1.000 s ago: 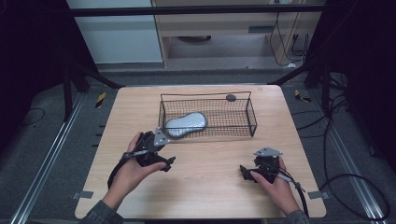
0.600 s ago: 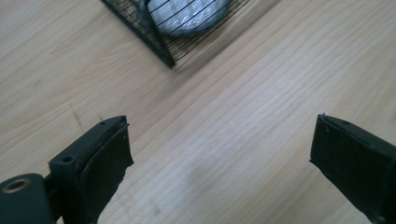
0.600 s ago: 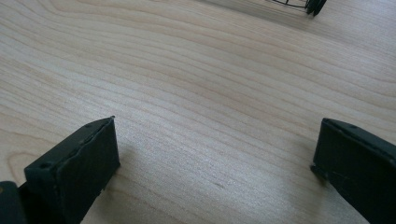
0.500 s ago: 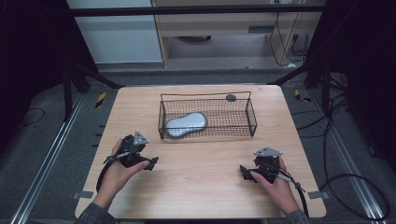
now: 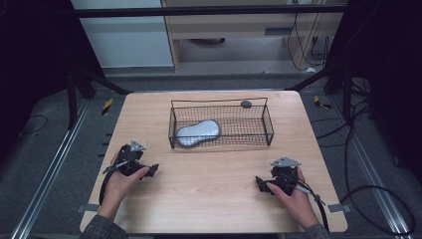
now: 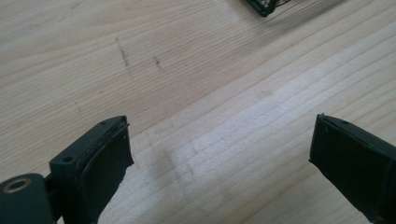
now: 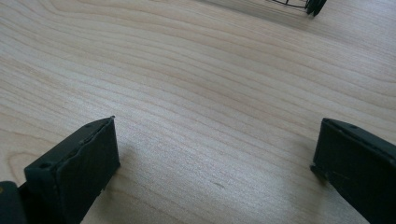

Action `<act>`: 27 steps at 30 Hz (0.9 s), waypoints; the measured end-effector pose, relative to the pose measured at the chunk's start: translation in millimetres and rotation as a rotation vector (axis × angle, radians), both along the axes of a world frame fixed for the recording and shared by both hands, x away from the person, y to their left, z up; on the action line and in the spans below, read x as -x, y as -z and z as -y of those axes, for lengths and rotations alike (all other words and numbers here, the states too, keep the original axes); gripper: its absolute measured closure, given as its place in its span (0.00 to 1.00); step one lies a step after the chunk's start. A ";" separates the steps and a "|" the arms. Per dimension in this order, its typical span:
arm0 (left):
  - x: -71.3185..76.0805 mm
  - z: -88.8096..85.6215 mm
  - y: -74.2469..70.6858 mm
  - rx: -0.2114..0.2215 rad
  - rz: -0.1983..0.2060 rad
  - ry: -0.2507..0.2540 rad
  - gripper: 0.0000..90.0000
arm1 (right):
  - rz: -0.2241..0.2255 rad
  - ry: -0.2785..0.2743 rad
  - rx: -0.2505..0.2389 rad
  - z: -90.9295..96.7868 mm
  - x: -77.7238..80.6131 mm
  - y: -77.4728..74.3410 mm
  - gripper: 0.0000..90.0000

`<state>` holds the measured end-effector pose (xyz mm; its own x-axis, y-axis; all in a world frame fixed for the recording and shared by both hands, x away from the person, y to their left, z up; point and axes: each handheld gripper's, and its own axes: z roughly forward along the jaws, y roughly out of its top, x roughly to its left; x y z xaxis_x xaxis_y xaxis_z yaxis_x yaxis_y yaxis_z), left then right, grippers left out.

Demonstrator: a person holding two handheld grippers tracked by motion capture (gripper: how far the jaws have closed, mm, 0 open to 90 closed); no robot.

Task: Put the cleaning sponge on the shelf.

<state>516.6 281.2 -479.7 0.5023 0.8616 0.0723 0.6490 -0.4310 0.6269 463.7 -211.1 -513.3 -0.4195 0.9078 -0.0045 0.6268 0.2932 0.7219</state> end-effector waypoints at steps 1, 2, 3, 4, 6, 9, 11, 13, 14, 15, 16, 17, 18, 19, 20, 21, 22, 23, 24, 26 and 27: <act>0.0 0.0 0.0 0.000 0.000 0.000 0.05 | 0.000 0.000 0.000 0.0 0.0 0.0 0.00; -0.9 -1.7 1.7 0.004 0.000 -0.006 0.05 | 0.000 0.000 0.001 0.0 0.0 0.0 0.00; -1.8 -3.1 3.3 0.006 0.003 -0.010 0.05 | 0.000 0.000 0.000 0.0 0.0 0.0 0.00; -2.8 -4.3 4.7 0.012 0.000 -0.017 0.05 | 0.000 0.000 0.000 0.0 0.0 0.0 0.00; -5.4 -6.6 7.4 0.033 0.003 -0.029 0.05 | 0.000 0.000 0.000 0.0 -0.1 0.0 0.00; -7.4 -7.9 11.4 0.040 0.004 -0.041 0.05 | -0.001 -0.001 -0.002 -0.1 0.0 -0.1 0.00; -7.7 -7.9 12.6 0.047 0.005 -0.046 0.05 | 0.000 0.000 0.000 0.0 -0.1 0.0 0.00; -9.3 -10.0 15.9 0.080 0.000 -0.056 0.04 | 0.000 -0.001 0.000 0.0 -0.1 0.0 0.00; -10.0 -10.5 17.8 0.094 0.000 -0.061 0.04 | 0.000 0.000 0.000 0.0 -0.1 0.0 0.00; -10.0 -10.5 17.8 0.094 0.000 -0.061 0.04 | 0.000 -0.001 0.000 0.0 -0.2 0.0 0.00; -10.5 -11.6 20.5 0.087 0.002 -0.068 0.04 | 0.000 0.000 0.000 -0.1 -0.2 0.0 0.00; -10.5 -11.6 20.5 0.087 0.002 -0.068 0.03 | 0.000 0.000 0.000 -0.1 -0.2 0.0 0.00; -11.0 -13.3 20.7 0.101 0.007 -0.074 0.04 | 0.000 -0.001 0.000 -0.1 -0.2 0.0 0.00; -11.0 -13.3 20.7 0.101 0.007 -0.074 0.03 | 0.000 0.000 -0.001 -0.1 -0.2 0.0 0.00; -11.0 -14.0 21.2 0.122 0.012 -0.086 0.03 | -0.001 0.000 -0.002 -0.2 -0.1 -0.1 0.00; -10.9 -14.8 22.2 0.131 0.020 -0.086 0.03 | -0.001 0.000 -0.002 -0.2 -0.1 -0.1 0.00; -10.1 -15.9 24.2 0.095 0.044 -0.079 0.03 | 0.000 0.001 -0.003 -0.3 -0.1 0.0 0.00; -9.6 -16.0 25.4 0.091 0.054 -0.080 0.03 | 0.000 0.001 -0.003 -0.3 -0.1 0.0 0.00; -9.6 -16.0 25.4 0.091 0.054 -0.080 0.02 | 0.000 0.001 -0.003 -0.3 -0.1 0.0 0.00; -8.3 -17.2 27.8 0.101 0.078 -0.090 0.02 | -0.001 0.001 -0.003 -0.4 0.0 0.0 0.00; -8.4 -17.1 27.8 0.099 0.079 -0.089 0.01 | -0.001 0.002 -0.003 -0.4 0.0 0.0 0.00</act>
<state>524.9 298.3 -507.5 0.4198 0.9074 0.0209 0.6289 -0.3074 0.7142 463.7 -210.6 -513.3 -0.4178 0.9085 -0.0017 0.6277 0.2900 0.7224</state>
